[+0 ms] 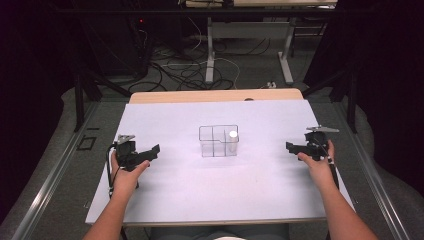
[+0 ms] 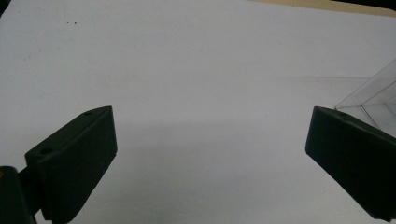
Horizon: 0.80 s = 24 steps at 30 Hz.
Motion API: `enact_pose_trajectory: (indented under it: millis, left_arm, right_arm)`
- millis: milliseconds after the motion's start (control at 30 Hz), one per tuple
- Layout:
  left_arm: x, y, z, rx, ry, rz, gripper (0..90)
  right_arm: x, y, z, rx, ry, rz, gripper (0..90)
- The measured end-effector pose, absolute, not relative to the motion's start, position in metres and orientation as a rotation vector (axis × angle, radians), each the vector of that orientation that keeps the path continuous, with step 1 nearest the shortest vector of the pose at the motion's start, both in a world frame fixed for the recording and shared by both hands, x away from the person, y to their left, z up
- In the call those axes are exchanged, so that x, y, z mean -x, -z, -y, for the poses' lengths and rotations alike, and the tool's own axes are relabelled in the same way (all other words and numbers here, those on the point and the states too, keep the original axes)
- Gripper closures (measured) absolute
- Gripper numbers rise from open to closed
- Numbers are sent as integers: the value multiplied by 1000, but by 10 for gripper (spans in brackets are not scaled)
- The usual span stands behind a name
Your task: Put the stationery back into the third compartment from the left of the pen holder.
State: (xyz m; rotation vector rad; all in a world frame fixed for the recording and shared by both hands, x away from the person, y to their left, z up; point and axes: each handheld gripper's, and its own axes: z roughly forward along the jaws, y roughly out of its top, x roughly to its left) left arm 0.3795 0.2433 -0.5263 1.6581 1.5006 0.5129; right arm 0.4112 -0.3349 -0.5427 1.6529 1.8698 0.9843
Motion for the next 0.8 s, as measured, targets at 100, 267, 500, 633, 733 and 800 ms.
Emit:
enact_pose_trajectory:
  millis: [100, 267, 500, 633, 733, 800]
  left_arm:
    - [-379, 526, -244, -1661, -511, -1503, 21]
    - [-379, 525, -244, -1661, -508, -1503, 21]
    - [-379, 525, -245, -1656, -510, -1505, 21]
    - [-379, 526, -245, -1656, -510, -1507, 21]
    - [-379, 525, -245, -1657, -511, -1504, 21]
    - [-379, 525, -245, -1656, -510, -1505, 21]
  right_arm:
    - [-412, 544, 335, -1655, -976, -1871, 22]
    - [-411, 546, 335, -1660, -975, -1861, 34]
    - [-411, 545, 333, -1657, -982, -1857, 34]
    - [-411, 546, 332, -1657, -981, -1864, 33]
    - [-410, 546, 332, -1659, -983, -1868, 33]
    - [-410, 546, 332, -1654, -989, -1866, 34]
